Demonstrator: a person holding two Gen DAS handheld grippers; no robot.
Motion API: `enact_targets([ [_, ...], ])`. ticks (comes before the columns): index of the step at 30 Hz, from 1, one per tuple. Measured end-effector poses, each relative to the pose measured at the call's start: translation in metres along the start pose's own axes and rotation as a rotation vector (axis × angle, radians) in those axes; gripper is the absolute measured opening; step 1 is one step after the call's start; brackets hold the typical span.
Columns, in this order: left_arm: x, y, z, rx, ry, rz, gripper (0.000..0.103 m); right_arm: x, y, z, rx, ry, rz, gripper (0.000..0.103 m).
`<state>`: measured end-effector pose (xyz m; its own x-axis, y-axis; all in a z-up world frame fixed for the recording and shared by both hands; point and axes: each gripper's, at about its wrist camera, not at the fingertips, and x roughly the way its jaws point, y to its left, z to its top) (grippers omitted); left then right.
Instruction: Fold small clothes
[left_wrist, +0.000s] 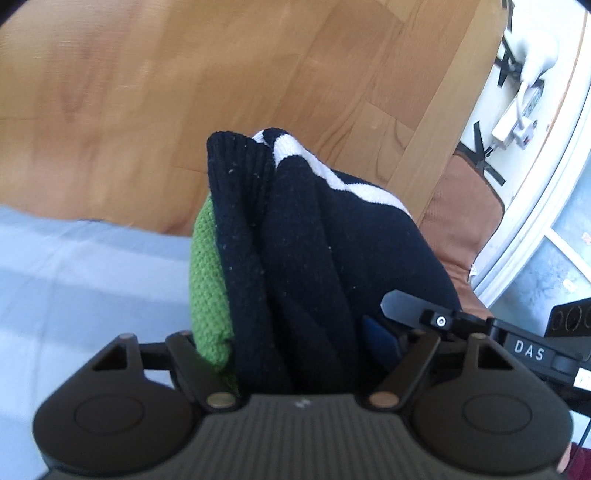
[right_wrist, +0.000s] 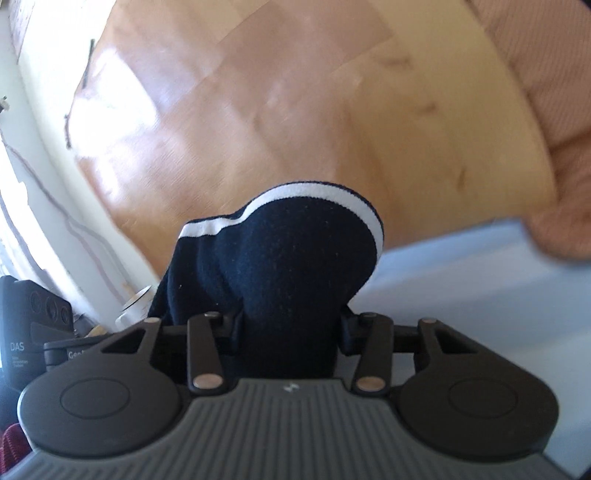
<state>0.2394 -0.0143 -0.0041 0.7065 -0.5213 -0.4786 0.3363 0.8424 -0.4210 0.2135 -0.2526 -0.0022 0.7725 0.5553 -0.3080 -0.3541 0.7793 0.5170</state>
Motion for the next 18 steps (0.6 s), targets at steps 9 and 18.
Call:
enact_targets([
  [9,0.048,-0.004,-0.011,0.038,0.057,0.104,0.092,0.022,-0.046,-0.01,0.083,0.078,-0.124,0.065],
  [18,0.013,-0.023,-0.037,0.109,-0.009,0.248,0.097,-0.006,-0.035,-0.013,0.079,-0.011,-0.18,0.086],
])
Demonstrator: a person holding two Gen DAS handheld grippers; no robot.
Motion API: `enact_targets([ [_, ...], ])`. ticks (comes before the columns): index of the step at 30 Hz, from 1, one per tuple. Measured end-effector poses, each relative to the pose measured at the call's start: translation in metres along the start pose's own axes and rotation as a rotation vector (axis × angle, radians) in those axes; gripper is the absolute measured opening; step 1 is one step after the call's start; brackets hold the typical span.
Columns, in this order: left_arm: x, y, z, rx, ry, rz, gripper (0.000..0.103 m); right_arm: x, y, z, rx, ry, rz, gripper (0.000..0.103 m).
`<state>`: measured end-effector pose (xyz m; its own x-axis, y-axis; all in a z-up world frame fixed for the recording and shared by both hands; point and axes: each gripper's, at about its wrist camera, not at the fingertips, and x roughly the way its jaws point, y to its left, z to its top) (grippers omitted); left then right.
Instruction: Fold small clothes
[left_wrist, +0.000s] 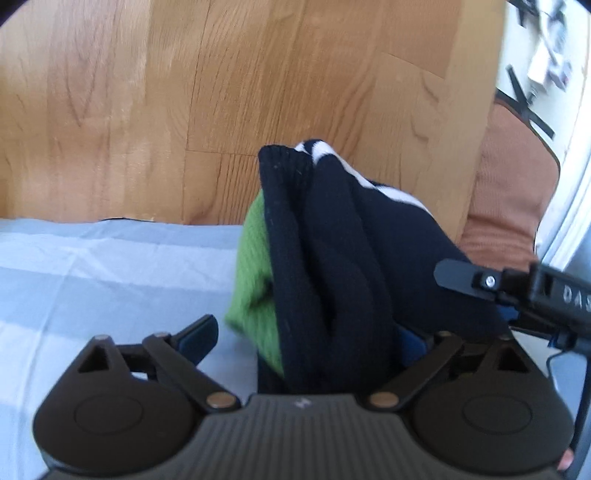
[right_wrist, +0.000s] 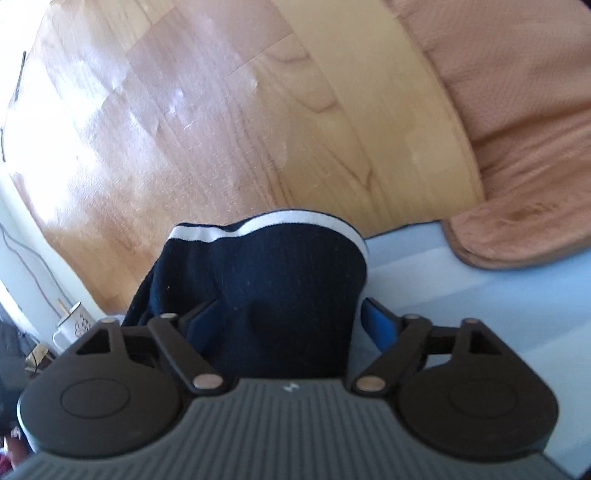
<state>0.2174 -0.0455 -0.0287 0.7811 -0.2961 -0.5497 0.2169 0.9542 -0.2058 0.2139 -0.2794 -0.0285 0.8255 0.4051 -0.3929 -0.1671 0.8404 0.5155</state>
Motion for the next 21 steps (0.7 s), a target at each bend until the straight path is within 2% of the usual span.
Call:
enact_targets([
  [3,-0.021,-0.001,-0.011,0.0,-0.02,0.025,0.098,-0.019,0.004,-0.014,-0.008,-0.001,-0.016,0.086],
  [10,-0.045,-0.016,-0.034,0.019,0.039,0.085,0.096,-0.064,0.019,-0.043,-0.049,-0.037,-0.085,0.087],
  [13,-0.064,-0.023,-0.048,0.056,0.006,0.117,0.096,-0.084,0.023,-0.057,-0.057,-0.045,-0.099,0.087],
  [21,-0.098,-0.04,-0.076,0.113,-0.016,0.168,0.097,-0.132,0.028,-0.092,-0.037,-0.094,-0.154,0.087],
])
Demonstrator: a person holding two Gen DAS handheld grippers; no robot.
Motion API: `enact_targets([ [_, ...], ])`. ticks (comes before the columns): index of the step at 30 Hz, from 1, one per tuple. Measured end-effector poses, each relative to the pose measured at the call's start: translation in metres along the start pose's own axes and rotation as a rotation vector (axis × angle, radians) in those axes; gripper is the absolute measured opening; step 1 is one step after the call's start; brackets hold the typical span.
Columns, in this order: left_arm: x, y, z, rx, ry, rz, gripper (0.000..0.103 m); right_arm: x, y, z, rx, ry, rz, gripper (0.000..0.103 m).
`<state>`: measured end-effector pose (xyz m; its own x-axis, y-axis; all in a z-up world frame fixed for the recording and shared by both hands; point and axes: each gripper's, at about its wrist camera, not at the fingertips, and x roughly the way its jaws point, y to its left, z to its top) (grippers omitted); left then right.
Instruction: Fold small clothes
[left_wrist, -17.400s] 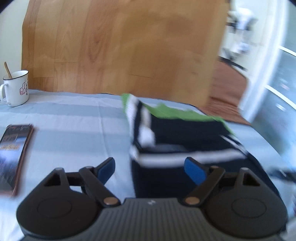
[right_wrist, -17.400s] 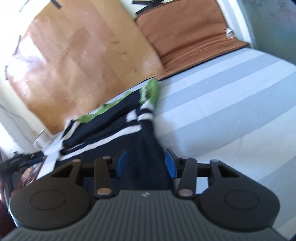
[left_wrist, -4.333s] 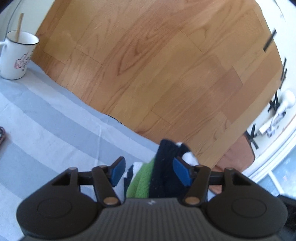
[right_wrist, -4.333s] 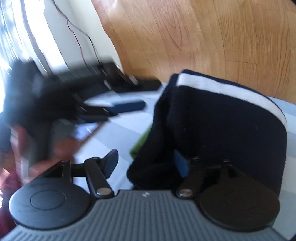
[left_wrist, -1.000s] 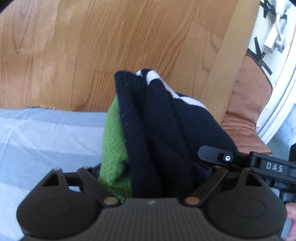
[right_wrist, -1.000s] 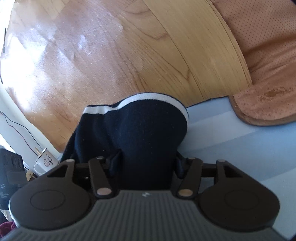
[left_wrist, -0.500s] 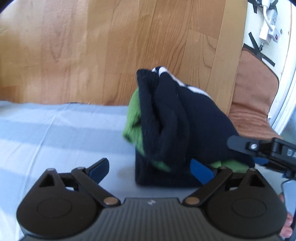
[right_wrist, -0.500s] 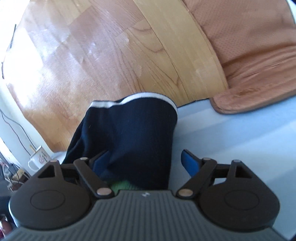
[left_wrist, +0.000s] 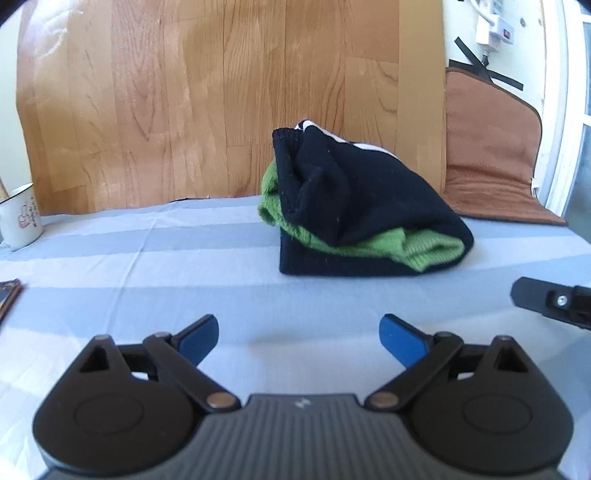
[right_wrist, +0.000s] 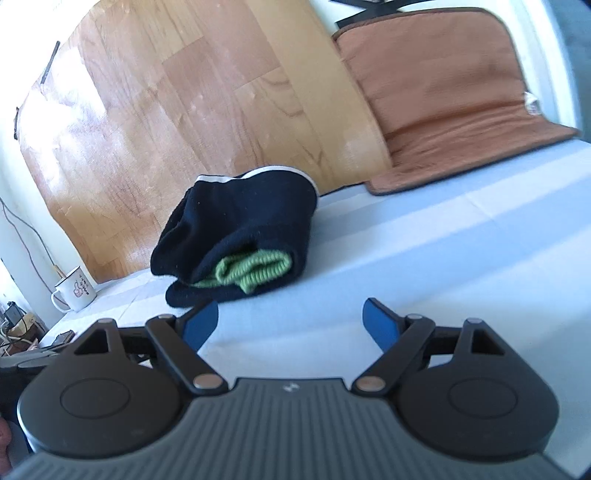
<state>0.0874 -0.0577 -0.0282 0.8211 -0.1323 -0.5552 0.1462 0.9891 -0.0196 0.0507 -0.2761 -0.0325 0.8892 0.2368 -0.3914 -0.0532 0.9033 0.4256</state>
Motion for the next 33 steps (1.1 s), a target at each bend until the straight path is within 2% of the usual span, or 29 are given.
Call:
enact_targets([
  [5,-0.018,-0.007,-0.014,0.004,0.026,0.02,0.097,-0.03,0.005,-0.02,-0.008,-0.025,-0.003,0.088],
  [10,-0.03,-0.009,-0.025,0.013,0.038,0.026,0.098,-0.042,0.006,-0.029,0.001,-0.029,-0.008,0.088],
  [25,-0.039,-0.009,-0.029,0.02,0.002,0.031,0.102,-0.043,0.007,-0.031,-0.001,-0.021,-0.01,0.091],
  [33,-0.041,-0.011,-0.029,0.026,-0.006,0.027,0.103,-0.039,0.012,-0.032,-0.022,0.005,-0.046,0.095],
])
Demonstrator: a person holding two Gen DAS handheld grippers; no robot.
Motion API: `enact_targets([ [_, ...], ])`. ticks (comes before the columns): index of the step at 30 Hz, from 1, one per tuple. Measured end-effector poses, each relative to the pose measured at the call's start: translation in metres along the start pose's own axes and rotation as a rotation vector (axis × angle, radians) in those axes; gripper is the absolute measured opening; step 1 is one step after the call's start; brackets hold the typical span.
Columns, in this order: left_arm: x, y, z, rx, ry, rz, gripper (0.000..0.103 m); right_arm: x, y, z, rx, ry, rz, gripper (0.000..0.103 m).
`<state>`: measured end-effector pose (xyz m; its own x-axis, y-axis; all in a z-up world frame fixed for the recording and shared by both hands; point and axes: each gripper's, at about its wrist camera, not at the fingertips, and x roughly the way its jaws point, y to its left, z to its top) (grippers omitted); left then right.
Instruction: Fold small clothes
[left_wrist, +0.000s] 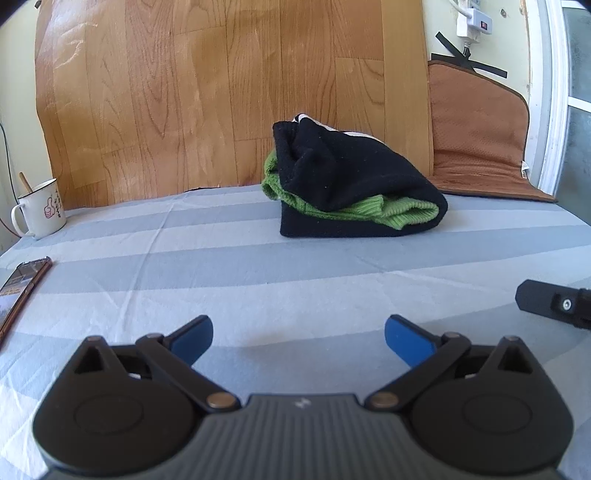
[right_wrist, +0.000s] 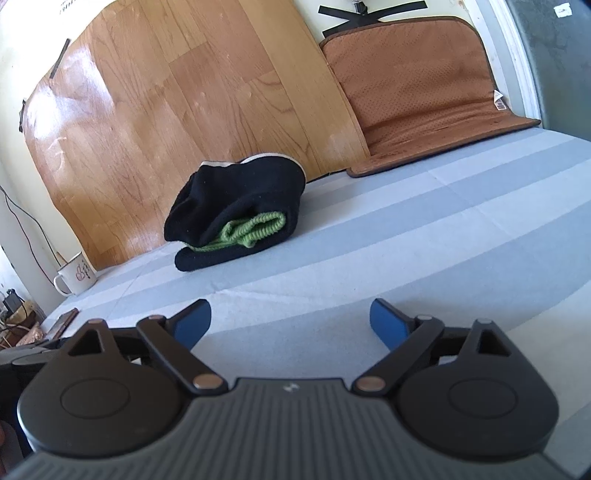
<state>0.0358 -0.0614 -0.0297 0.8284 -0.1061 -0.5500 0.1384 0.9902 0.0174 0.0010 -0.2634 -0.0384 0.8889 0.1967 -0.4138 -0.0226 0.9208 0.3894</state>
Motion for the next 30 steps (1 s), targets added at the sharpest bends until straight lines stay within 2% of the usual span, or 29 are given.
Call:
enact_targets([
  [7,0.0009,0.0014,0.0001,-0.008,0.002,0.0,0.103,0.0025,0.0026,0.0,-0.013,0.02,0.017,0.103],
  [30,-0.0006,0.0058,-0.0013,-0.043,-0.018,-0.037,0.103,0.0022,0.004,0.0002,-0.017,0.023,0.014,0.103],
])
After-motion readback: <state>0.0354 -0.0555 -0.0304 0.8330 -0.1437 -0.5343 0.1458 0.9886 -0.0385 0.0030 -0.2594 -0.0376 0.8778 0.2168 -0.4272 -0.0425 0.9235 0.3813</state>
